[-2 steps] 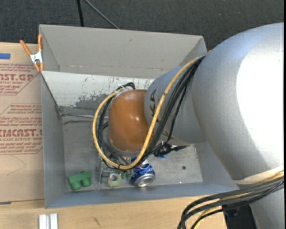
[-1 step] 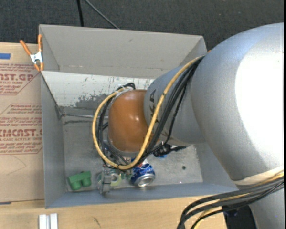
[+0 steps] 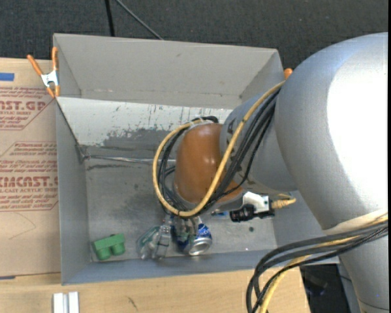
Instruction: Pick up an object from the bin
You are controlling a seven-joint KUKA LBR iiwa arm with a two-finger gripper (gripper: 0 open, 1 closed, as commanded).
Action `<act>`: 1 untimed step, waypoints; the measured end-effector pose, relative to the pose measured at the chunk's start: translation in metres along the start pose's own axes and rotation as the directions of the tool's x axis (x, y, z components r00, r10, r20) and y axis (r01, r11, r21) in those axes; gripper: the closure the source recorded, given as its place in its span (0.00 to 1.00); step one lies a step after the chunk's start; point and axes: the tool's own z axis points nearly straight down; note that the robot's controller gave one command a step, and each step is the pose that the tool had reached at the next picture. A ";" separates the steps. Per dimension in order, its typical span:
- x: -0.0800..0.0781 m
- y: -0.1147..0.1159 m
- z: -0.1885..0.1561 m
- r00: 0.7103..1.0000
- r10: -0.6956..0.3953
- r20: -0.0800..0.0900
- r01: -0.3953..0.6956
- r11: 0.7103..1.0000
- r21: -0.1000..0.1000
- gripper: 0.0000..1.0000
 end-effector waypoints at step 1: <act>-0.004 -0.044 -0.001 1.000 0.011 0.005 -0.011 1.000 -0.003 0.00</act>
Offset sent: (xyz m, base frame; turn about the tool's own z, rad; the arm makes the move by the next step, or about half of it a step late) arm -0.0078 -0.0414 0.0011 0.0062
